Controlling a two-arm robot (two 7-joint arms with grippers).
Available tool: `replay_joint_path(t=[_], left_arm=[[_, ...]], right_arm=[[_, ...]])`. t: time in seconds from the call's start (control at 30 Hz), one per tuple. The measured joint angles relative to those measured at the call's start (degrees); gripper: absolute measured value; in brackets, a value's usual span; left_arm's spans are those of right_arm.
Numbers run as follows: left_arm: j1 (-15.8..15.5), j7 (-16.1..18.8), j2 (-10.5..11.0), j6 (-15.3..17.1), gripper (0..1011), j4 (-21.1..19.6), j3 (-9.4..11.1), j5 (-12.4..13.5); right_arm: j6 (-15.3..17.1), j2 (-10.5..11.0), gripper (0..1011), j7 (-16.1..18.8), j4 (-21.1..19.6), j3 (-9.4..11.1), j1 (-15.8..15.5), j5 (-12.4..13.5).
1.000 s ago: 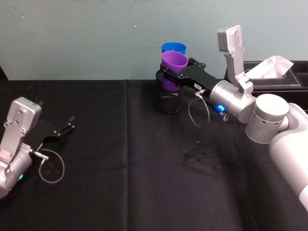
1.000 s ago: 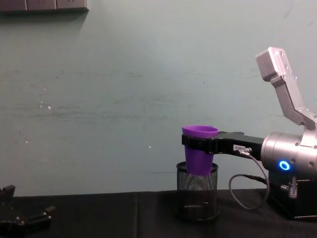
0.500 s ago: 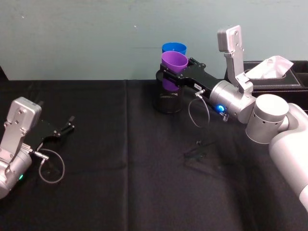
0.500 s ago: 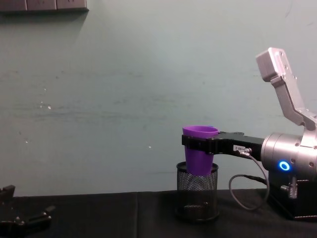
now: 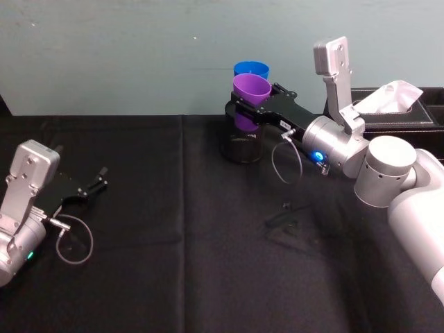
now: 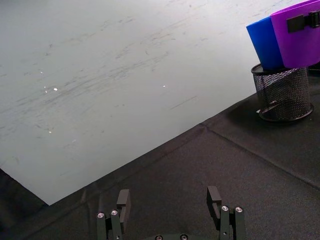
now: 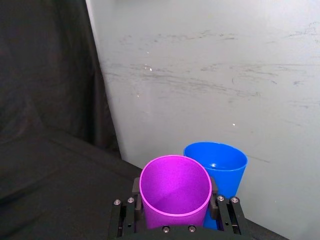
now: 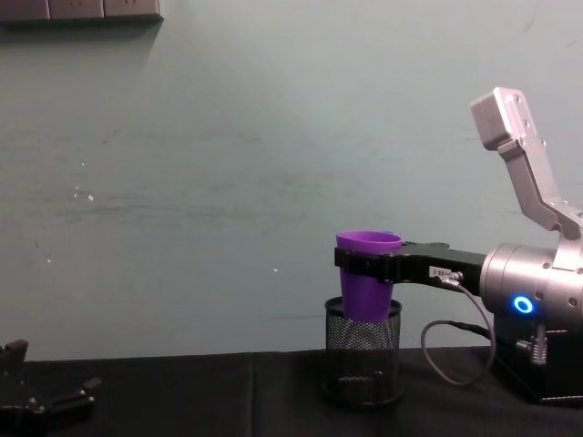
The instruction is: Pick up one cup with a gripper and tap it against the other cup.
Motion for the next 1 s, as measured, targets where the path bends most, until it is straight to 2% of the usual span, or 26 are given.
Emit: replay_joint_path(t=[1.0], left_arm=[[0.0,0.0,0.0,0.0,1000,0.0,0.0,0.0]], right_arm=[[0.0,0.0,730,0.0,0.0,0.0,0.0,0.0]])
